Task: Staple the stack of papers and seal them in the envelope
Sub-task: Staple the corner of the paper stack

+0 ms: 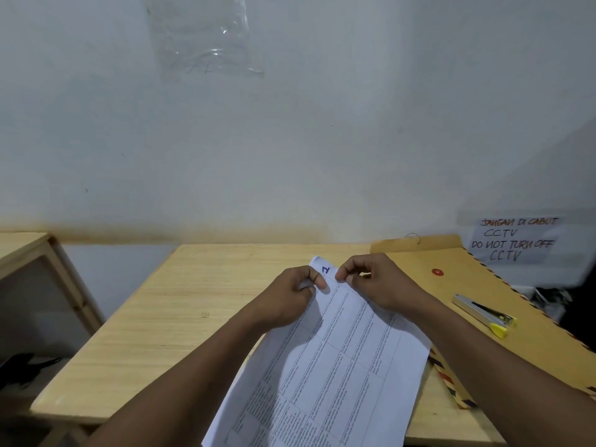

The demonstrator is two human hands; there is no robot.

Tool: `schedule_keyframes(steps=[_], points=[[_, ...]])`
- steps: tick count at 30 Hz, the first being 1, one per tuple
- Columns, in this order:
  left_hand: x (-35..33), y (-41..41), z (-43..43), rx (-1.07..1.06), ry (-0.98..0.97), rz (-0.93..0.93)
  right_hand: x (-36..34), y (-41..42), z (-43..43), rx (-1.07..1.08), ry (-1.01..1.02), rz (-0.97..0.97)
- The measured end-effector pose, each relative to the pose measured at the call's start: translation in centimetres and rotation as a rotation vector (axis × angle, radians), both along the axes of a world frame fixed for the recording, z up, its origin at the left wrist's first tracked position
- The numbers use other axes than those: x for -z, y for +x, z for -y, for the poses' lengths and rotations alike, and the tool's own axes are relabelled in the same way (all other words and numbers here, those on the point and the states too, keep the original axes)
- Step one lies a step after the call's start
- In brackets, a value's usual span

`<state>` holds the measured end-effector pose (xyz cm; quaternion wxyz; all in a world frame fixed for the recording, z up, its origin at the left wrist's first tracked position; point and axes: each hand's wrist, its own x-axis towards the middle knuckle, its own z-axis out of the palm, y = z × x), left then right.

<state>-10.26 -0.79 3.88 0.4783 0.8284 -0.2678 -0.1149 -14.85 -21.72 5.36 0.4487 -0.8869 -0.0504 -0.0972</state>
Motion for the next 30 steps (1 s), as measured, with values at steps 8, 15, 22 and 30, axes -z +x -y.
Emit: schedule_keyframes(steps=[8, 15, 22, 30], points=[[0.4, 0.8, 1.6, -0.176, -0.077, 0.12, 0.5, -0.1, 0.8, 0.102, 0.063, -0.038], [0.9, 1.7, 4.1, -0.042, -0.019, 0.073, 1.3, -2.3, 5.1, 0.173, -0.023, -0.186], [0.2, 1.5, 10.3, 0.115, 0.028, 0.12, 1.6, -6.0, 10.2, 0.284, -0.063, -0.221], [1.6, 1.6, 11.0, 0.111, 0.008, 0.101, 3.7, -7.4, 13.7, 0.598, -0.776, -0.457]])
